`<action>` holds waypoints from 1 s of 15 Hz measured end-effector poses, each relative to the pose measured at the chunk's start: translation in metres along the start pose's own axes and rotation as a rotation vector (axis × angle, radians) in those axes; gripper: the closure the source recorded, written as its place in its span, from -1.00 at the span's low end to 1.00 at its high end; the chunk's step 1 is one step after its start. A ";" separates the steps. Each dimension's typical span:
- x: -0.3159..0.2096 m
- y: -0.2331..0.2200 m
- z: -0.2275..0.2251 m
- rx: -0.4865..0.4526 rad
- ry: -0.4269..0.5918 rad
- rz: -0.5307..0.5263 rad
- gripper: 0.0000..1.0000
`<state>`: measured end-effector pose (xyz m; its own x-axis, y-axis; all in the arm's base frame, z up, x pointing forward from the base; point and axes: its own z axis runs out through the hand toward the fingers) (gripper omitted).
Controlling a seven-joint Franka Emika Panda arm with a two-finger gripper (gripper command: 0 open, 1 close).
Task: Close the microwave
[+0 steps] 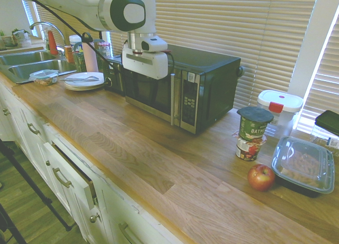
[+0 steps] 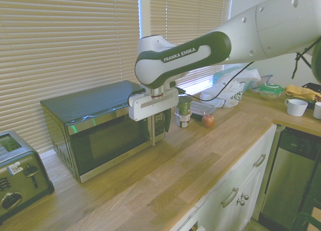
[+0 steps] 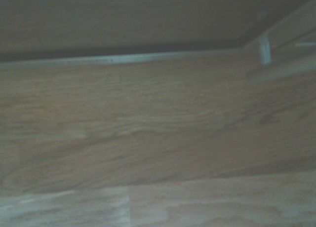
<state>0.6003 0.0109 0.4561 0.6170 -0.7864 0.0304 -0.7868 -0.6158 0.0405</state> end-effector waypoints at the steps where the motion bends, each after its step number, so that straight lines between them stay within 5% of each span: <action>1: -0.005 0.011 0.005 0.000 -0.001 -0.007 -1.00; 15: -0.029 0.128 0.077 -0.006 -0.070 -0.070 -1.00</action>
<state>0.4807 -0.0489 0.3839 0.6679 -0.7431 -0.0422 -0.7416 -0.6692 0.0459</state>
